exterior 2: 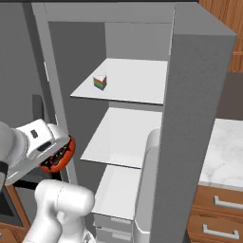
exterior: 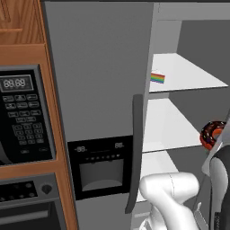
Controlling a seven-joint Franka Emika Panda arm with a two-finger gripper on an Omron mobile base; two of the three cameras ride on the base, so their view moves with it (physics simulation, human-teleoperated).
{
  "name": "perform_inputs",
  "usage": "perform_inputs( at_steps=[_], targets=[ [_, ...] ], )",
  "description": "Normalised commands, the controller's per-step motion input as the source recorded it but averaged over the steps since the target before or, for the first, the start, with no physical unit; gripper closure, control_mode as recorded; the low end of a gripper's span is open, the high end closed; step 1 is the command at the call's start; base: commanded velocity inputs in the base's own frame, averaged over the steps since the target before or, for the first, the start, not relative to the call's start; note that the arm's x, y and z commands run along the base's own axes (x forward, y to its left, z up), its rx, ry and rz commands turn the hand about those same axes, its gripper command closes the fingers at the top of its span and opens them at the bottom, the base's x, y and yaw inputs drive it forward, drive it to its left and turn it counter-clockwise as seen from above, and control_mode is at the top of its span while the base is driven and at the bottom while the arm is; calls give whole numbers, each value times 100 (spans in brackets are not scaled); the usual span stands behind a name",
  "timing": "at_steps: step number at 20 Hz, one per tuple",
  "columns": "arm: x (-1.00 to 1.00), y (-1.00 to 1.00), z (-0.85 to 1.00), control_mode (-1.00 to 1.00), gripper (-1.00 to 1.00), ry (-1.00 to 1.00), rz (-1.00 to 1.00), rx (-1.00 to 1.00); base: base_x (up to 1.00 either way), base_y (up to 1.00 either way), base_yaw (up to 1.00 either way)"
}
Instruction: Take the cake and donut from the fridge and place them on the empty tray on the dining counter.
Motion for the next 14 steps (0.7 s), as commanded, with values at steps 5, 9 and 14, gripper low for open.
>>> perform_inputs(
  at_steps=[5,9,14],
  targets=[
    [-44,11,5,-100,100,-25,5,-4,0,0,0],
    [0,0,0,100,100,-3,1,0,-1,0,0],
    [0,0,0,100,100,0,0,0,-75,6,1]
  ],
)
